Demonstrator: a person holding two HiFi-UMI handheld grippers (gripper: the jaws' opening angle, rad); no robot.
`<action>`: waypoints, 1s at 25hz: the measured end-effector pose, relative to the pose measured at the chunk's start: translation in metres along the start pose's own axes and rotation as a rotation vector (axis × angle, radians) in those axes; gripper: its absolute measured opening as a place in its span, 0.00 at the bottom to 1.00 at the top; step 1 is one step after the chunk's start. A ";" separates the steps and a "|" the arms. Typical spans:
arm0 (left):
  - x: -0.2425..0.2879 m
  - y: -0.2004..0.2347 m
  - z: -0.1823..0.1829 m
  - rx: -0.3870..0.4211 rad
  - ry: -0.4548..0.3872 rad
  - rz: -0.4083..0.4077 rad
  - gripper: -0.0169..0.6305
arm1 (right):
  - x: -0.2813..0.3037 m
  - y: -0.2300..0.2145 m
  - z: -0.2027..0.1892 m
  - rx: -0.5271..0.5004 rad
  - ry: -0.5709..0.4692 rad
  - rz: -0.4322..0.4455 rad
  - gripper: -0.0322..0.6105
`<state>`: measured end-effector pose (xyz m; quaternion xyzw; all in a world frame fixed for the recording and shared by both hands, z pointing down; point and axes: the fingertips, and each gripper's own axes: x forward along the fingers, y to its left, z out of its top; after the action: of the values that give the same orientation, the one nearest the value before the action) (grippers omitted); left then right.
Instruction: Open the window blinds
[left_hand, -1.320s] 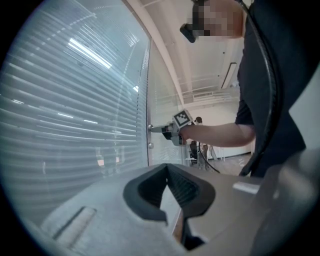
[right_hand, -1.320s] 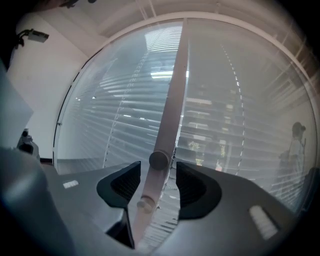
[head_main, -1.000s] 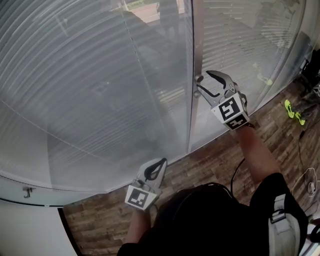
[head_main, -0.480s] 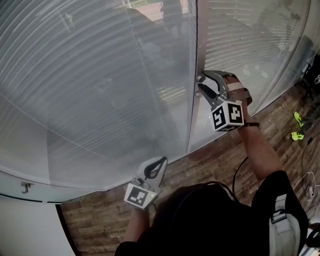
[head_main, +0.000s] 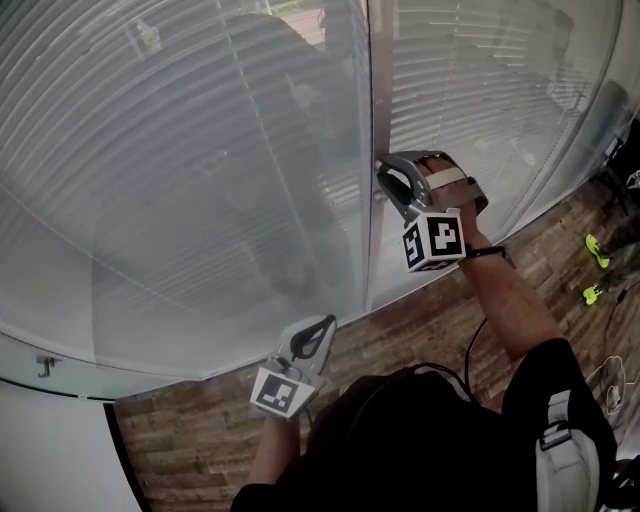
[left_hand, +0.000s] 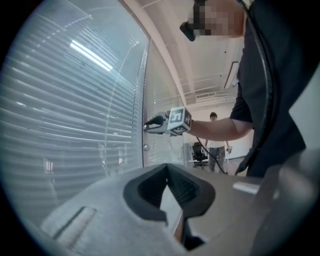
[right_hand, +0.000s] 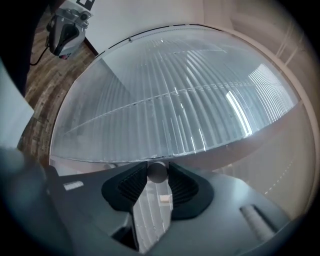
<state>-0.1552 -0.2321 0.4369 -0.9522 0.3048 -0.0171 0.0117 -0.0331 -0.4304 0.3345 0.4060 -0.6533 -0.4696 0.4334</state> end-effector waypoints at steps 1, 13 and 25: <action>0.001 -0.003 0.000 0.000 0.000 0.004 0.03 | 0.000 0.001 0.000 -0.012 0.000 0.002 0.26; 0.005 -0.023 -0.002 0.001 0.019 0.064 0.03 | -0.001 -0.005 0.001 0.186 -0.055 0.000 0.26; 0.010 -0.038 0.009 -0.032 0.006 0.066 0.03 | -0.001 -0.012 -0.002 0.539 -0.123 0.010 0.26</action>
<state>-0.1244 -0.2072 0.4295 -0.9417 0.3361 -0.0147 -0.0040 -0.0293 -0.4324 0.3231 0.4740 -0.7819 -0.3004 0.2715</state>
